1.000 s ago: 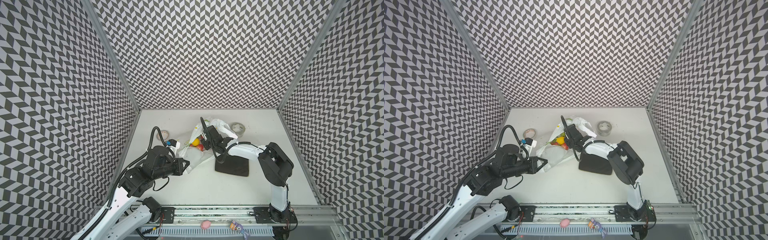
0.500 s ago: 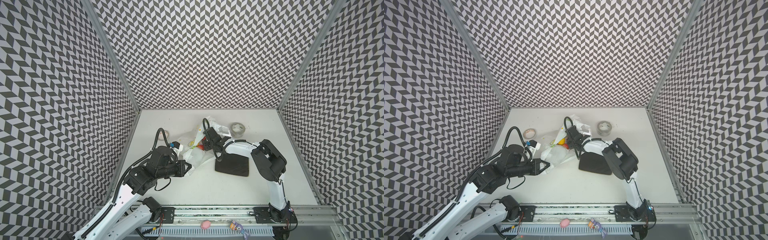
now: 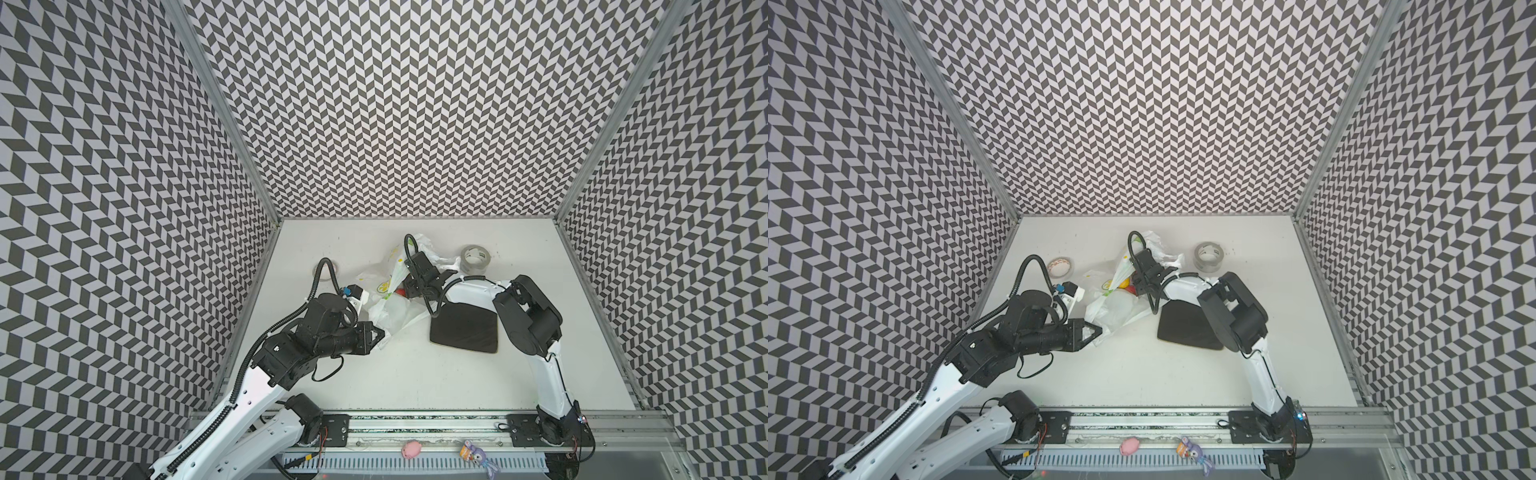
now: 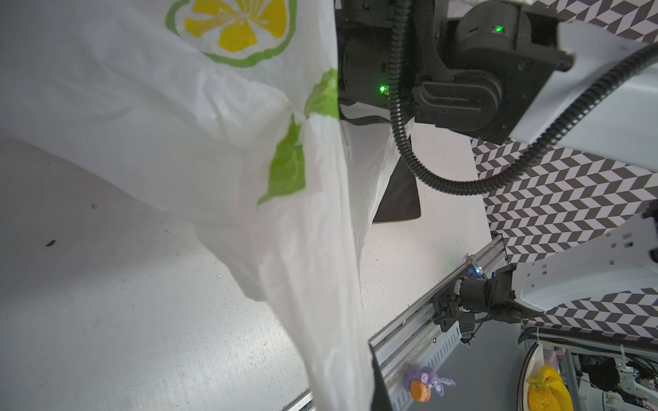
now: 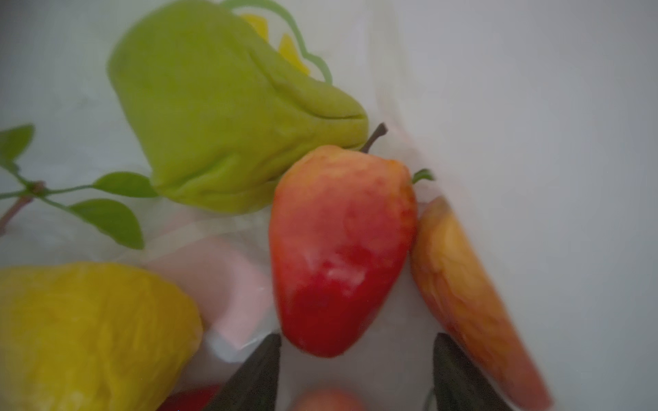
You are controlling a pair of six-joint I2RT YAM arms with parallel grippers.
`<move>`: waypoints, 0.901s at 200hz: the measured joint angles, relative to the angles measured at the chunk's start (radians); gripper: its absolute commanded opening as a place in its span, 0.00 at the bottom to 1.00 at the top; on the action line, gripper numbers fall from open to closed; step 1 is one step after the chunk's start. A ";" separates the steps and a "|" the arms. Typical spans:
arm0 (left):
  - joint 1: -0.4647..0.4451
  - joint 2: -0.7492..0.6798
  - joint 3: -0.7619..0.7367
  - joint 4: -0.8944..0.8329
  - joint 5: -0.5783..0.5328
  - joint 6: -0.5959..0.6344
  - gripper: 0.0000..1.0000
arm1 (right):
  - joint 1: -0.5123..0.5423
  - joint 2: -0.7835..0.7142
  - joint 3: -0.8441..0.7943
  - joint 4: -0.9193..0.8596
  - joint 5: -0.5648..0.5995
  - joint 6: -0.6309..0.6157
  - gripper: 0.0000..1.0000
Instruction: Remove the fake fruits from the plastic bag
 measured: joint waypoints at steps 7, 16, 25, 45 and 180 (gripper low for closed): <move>0.000 -0.005 0.000 0.000 0.000 0.000 0.00 | 0.001 0.009 0.004 0.003 -0.001 -0.004 0.50; 0.000 -0.012 -0.002 0.001 0.000 0.000 0.00 | 0.001 0.014 0.003 0.009 -0.002 -0.005 0.44; 0.000 -0.019 -0.006 0.003 0.000 -0.001 0.00 | 0.000 0.014 0.003 0.014 -0.003 -0.003 0.39; 0.000 -0.027 -0.016 0.004 0.000 -0.002 0.00 | 0.000 0.008 -0.012 0.031 -0.010 -0.008 0.30; 0.000 0.011 0.026 0.034 -0.123 -0.024 0.00 | -0.012 -0.362 -0.323 0.188 -0.408 -0.275 0.21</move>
